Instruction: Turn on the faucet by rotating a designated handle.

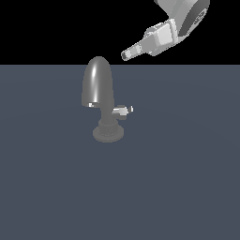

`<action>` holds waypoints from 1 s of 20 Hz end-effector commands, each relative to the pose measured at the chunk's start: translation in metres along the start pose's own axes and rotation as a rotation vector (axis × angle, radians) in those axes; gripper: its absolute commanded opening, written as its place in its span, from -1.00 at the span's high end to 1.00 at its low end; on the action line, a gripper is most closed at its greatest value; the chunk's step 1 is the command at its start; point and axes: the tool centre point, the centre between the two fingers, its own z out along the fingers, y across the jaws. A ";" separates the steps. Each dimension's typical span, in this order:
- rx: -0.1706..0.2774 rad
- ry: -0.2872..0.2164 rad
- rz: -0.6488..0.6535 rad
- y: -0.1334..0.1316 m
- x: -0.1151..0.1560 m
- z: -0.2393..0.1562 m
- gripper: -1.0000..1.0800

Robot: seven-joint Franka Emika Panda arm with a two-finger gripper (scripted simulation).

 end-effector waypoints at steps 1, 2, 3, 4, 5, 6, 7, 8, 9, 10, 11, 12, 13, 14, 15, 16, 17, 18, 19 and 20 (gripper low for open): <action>0.023 -0.056 0.048 -0.005 0.016 0.001 1.00; 0.032 -0.078 0.067 -0.007 0.022 0.001 1.00; 0.042 -0.101 0.086 -0.009 0.029 0.002 1.00; 0.051 -0.123 0.105 -0.010 0.035 0.003 1.00; 0.061 -0.146 0.125 -0.012 0.042 0.004 1.00; 0.071 -0.168 0.144 -0.013 0.049 0.005 1.00; 0.080 -0.191 0.164 -0.015 0.055 0.006 1.00; 0.090 -0.214 0.184 -0.016 0.062 0.008 1.00; 0.100 -0.238 0.205 -0.017 0.069 0.010 1.00; 0.111 -0.262 0.225 -0.018 0.076 0.012 1.00; 0.121 -0.286 0.246 -0.019 0.083 0.014 1.00; 0.131 -0.309 0.266 -0.019 0.090 0.016 1.00; 0.141 -0.331 0.285 -0.020 0.097 0.018 1.00; 0.149 -0.351 0.303 -0.020 0.102 0.021 1.00; 0.157 -0.369 0.318 -0.020 0.108 0.023 1.00; 0.164 -0.386 0.333 -0.020 0.112 0.025 1.00; 0.171 -0.401 0.345 -0.020 0.116 0.027 1.00; 0.177 -0.414 0.357 -0.021 0.120 0.029 1.00; 0.182 -0.425 0.367 -0.021 0.123 0.030 1.00; 0.186 -0.435 0.375 -0.021 0.126 0.032 1.00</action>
